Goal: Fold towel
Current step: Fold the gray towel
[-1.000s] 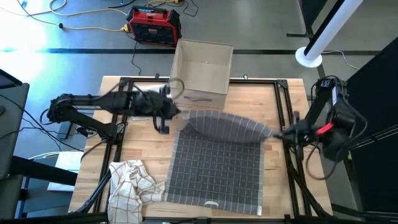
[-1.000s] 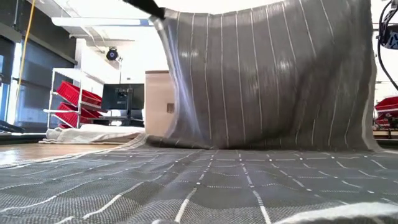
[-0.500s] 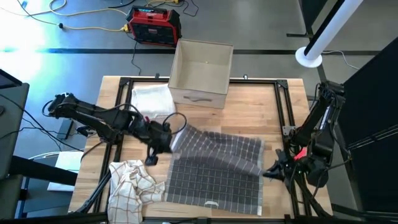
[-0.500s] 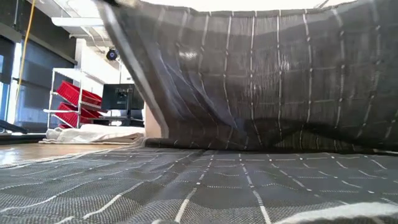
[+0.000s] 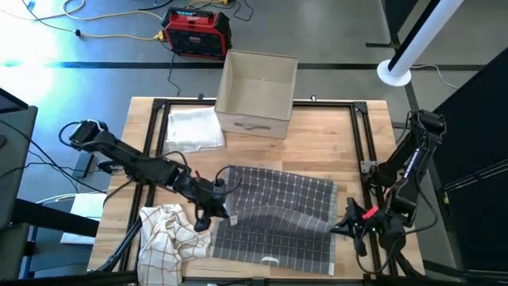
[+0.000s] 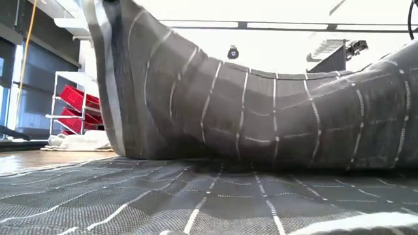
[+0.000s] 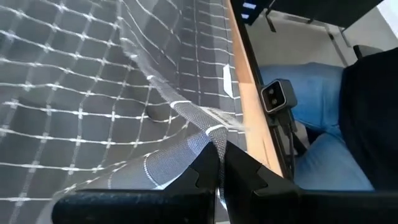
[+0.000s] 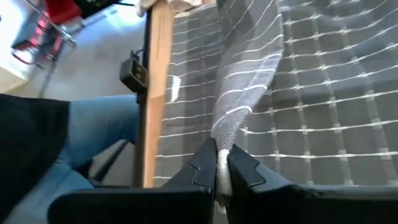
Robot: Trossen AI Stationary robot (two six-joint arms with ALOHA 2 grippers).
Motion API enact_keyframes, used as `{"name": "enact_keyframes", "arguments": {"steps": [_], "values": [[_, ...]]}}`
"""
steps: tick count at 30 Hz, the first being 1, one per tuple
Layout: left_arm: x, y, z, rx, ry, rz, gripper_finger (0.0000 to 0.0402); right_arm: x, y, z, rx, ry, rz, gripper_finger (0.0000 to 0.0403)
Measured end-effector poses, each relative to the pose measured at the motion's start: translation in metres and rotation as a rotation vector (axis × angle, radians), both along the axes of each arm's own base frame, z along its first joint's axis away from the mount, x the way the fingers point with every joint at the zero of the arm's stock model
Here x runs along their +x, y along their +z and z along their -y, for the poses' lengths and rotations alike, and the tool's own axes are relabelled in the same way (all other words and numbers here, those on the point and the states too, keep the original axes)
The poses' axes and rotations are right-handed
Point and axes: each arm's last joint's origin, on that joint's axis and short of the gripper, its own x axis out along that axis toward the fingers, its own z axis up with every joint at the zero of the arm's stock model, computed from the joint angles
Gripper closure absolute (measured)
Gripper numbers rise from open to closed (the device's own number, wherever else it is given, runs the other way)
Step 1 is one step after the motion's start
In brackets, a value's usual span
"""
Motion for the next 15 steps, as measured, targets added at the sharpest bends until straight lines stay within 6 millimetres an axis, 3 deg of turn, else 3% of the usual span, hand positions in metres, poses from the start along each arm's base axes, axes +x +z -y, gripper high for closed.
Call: {"name": "enact_keyframes", "arguments": {"steps": [9,12,15], "values": [[0.006,-0.013,0.002,0.005,0.01,-0.055,0.0402,-0.009,0.056,0.019,-0.134,-0.032,-0.107,0.0403],[0.005,-0.013,0.005,-0.003,0.008,-0.06,0.0402,-0.009,0.053,0.016,-0.097,-0.009,-0.153,0.0403],[0.003,-0.014,0.011,-0.004,-0.008,-0.067,0.0402,-0.01,0.035,0.011,-0.033,-0.003,-0.26,0.0403]]}}
